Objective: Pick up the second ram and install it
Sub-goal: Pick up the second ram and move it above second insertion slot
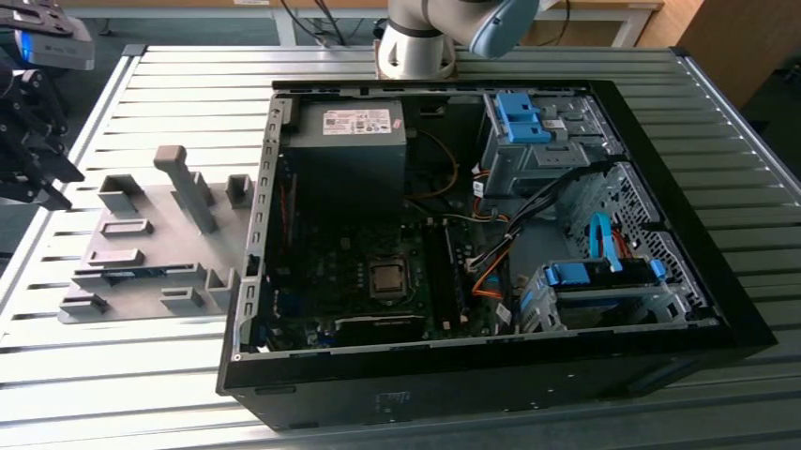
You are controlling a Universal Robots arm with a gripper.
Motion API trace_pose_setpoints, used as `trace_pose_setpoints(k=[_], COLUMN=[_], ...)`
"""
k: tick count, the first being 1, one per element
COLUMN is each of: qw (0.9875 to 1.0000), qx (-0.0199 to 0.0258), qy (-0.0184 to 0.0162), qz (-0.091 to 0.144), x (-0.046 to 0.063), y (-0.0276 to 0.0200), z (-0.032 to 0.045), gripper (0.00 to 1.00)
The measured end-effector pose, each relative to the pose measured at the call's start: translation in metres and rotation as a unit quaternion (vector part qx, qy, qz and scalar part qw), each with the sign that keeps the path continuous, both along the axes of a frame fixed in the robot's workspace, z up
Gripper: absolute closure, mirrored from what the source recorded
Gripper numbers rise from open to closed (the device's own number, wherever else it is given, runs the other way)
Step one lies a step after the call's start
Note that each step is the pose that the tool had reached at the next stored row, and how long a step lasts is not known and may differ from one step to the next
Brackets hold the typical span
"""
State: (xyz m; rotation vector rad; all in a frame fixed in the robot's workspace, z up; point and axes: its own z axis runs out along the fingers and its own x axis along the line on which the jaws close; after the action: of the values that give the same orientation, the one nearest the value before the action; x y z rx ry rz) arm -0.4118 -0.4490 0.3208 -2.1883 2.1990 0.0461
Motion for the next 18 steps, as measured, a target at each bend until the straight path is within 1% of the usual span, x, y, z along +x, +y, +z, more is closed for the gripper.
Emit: trace_pose_setpoints(k=[2, 7, 8, 10, 13, 16, 18], qw=[1.0000, 1.0000, 1.0000, 1.0000, 0.9999, 0.9999, 0.9998], qx=[-0.0002, -0.0012, -0.0014, -0.0013, -0.0015, -0.0026, -0.0030], qy=[0.0000, 0.0000, 0.0000, -0.0003, -0.0012, -0.0004, 0.0021], qz=[0.000, 0.000, 0.000, -0.001, -0.010, -0.017, -0.017], x=[0.000, 0.000, 0.000, 0.000, 0.000, 0.000, 0.000], y=[0.0000, -0.0006, -0.0015, -0.0047, -0.0055, -0.0056, -0.0055], z=[-0.0023, -0.0112, -0.0129, -0.0160, -0.0189, -0.0207, -0.0225], gripper=[0.58, 0.58, 0.58, 0.58, 0.58, 0.58, 0.58])
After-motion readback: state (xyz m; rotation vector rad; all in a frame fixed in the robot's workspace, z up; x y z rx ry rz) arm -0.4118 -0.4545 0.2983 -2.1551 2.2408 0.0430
